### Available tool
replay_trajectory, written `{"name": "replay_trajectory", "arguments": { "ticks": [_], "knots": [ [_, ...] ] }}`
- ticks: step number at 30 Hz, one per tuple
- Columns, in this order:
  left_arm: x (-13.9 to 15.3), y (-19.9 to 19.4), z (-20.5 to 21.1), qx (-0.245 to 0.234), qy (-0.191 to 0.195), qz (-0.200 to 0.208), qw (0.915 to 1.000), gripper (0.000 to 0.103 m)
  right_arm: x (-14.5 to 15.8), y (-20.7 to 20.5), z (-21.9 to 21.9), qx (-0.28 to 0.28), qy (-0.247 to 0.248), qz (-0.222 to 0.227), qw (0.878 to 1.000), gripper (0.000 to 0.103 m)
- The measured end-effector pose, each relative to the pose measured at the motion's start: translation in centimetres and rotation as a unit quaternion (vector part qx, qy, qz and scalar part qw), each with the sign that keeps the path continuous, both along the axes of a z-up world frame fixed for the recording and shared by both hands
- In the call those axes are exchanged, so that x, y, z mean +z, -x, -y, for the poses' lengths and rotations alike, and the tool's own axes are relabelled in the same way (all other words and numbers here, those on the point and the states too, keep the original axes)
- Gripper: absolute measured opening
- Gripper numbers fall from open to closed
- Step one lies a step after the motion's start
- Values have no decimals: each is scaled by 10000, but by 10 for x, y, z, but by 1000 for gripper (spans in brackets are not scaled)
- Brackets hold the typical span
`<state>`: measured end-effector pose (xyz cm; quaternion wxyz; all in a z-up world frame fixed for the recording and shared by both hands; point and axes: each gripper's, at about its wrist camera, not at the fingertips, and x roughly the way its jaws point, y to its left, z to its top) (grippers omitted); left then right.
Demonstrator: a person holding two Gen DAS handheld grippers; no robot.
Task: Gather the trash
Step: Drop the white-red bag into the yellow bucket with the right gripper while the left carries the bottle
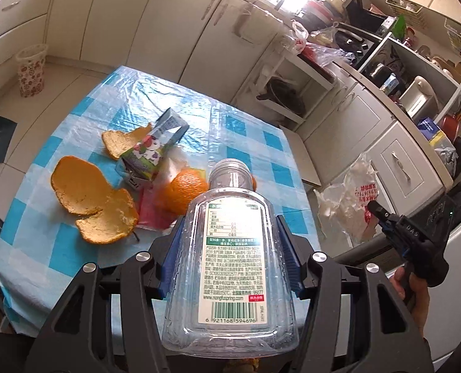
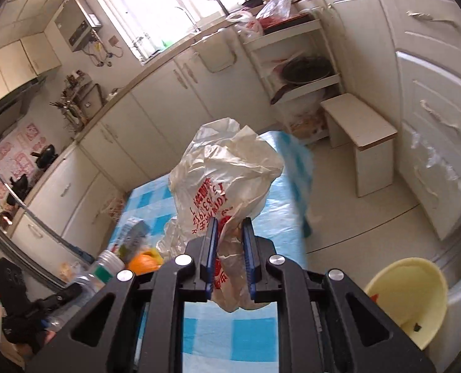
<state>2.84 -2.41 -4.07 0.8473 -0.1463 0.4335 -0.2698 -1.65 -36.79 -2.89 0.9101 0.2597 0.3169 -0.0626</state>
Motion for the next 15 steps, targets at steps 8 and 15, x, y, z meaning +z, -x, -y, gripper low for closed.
{"name": "replay_trajectory", "arguments": {
  "ticks": [8, 15],
  "knots": [
    [19, 32, 69, -773, 190, 68, 9968, 53, -14, 66, 53, -1153, 1093, -830, 9838, 17],
    [28, 69, 149, -1479, 184, 121, 9888, 53, -85, 82, 92, -1254, 1055, -2248, 9605, 21]
  ]
}}
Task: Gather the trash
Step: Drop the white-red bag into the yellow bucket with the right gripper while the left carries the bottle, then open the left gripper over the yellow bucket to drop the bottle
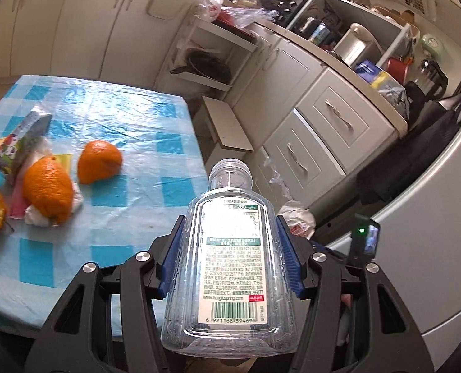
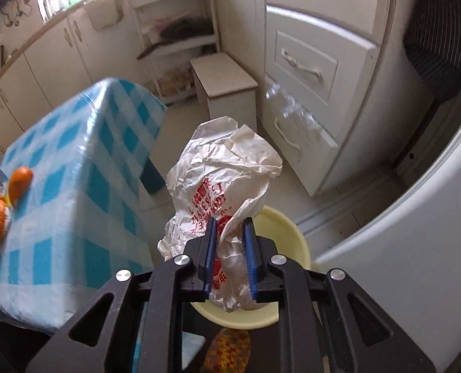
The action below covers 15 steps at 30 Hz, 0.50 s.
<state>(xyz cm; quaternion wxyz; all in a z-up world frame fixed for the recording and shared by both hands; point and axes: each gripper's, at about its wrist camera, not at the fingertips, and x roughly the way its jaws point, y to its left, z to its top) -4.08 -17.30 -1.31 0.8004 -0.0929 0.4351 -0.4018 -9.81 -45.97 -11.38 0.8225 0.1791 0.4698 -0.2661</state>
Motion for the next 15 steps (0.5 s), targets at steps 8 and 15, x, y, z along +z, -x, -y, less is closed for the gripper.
{"name": "replay_trajectory", "arguments": {
  "ticks": [8, 15],
  "knots": [
    [-34, 29, 93, -457, -285, -246, 9982, 53, -25, 24, 45, -796, -1186, 208, 9895, 49],
    [-88, 45, 168, -680, -830, -481, 9931, 53, 64, 59, 38, -1040, -853, 2295, 9640, 68]
  ]
}}
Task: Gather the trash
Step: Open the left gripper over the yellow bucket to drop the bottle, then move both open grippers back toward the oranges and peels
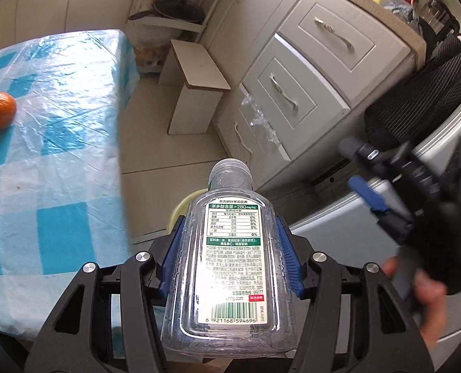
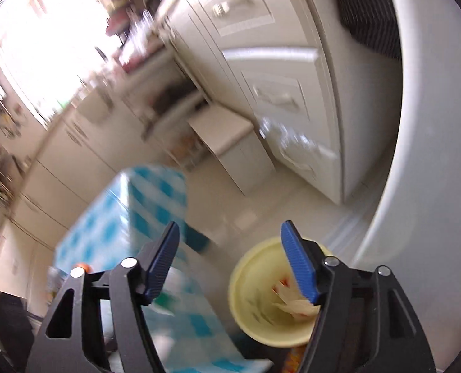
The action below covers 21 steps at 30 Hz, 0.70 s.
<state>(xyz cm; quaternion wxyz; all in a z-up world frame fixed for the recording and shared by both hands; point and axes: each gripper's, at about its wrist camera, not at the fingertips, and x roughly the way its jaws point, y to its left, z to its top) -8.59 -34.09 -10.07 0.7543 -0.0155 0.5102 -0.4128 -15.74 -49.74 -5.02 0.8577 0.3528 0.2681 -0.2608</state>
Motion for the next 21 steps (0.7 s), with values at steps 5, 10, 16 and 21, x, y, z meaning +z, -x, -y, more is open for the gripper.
{"name": "replay_trajectory", "arguments": {
  "ticks": [5, 10, 16, 21],
  "knots": [
    [-46, 9, 64, -288, -493, -242, 9981, 53, 30, 4, -7, 11, 386, 502, 9980, 71],
    [-62, 15, 93, -409, -586, -382, 9967, 56, 29, -2, 2, 47, 114, 583, 9982, 71],
    [-44, 14, 74, -329, -519, -128, 9980, 65, 49, -8, -11, 87, 317, 685, 9971, 71],
    [-13, 5, 24, -165, -561, 315, 9978, 71, 59, -19, -29, 192, 600, 677, 9957, 75]
  ]
}}
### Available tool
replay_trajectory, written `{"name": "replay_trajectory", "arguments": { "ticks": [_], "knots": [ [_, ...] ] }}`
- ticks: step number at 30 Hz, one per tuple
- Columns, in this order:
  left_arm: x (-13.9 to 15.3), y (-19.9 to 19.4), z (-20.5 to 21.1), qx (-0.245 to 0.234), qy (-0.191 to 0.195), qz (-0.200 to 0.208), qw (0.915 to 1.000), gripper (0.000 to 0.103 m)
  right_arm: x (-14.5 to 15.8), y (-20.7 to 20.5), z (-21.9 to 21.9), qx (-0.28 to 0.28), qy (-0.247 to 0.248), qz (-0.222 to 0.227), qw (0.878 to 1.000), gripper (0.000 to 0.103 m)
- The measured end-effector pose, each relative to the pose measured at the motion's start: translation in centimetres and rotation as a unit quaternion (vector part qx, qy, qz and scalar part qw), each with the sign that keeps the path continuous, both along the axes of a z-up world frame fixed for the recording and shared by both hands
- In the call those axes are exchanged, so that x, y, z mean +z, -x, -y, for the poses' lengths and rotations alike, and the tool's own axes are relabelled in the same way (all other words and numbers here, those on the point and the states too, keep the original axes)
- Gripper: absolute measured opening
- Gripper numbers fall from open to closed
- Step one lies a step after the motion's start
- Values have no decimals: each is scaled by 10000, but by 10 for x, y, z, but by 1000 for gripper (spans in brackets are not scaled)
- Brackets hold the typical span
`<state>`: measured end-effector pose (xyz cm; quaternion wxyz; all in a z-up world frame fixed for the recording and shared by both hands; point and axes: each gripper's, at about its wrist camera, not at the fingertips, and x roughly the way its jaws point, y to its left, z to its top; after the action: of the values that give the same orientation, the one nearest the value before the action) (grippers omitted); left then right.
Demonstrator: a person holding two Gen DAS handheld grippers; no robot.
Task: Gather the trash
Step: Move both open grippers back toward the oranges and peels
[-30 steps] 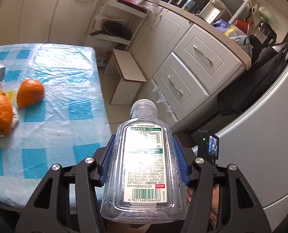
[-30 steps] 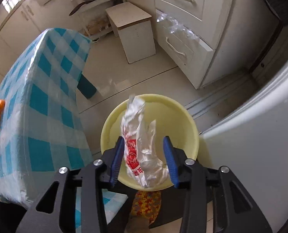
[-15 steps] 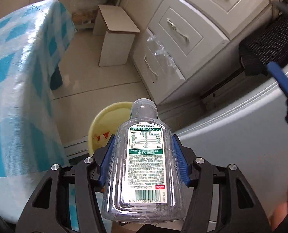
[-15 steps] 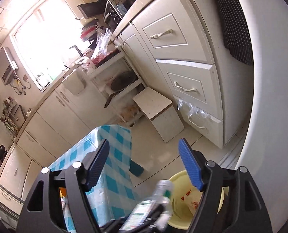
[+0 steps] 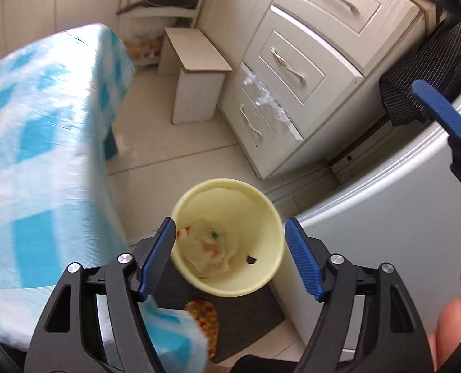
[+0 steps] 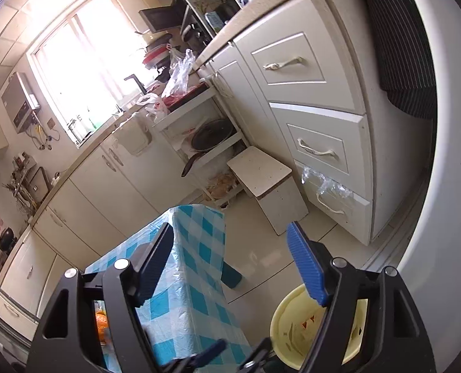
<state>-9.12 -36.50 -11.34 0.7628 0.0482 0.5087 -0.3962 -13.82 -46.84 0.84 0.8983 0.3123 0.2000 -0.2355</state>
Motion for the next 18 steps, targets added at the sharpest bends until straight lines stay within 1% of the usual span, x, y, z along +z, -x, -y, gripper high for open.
{"name": "replay_trajectory", "arguments": {
  "ticks": [5, 8, 12, 15, 18],
  "knots": [
    [33, -15, -63, 284, -67, 522, 9982, 78, 6, -15, -22, 107, 385, -171, 9991, 81],
    [46, -28, -100, 537, -135, 738, 9957, 80, 8, -26, -39, 229, 640, -301, 9972, 85],
    [56, -46, -143, 866, -265, 956, 9913, 81, 9, -40, -61, 404, 965, -447, 9935, 88],
    [59, -58, -173, 1132, -299, 1095, 9871, 82, 9, -50, -75, 556, 1090, -509, 9912, 89],
    [56, -70, -198, 1444, -249, 1052, 9836, 84, 8, -60, -85, 648, 1223, -605, 9885, 89]
  ]
}}
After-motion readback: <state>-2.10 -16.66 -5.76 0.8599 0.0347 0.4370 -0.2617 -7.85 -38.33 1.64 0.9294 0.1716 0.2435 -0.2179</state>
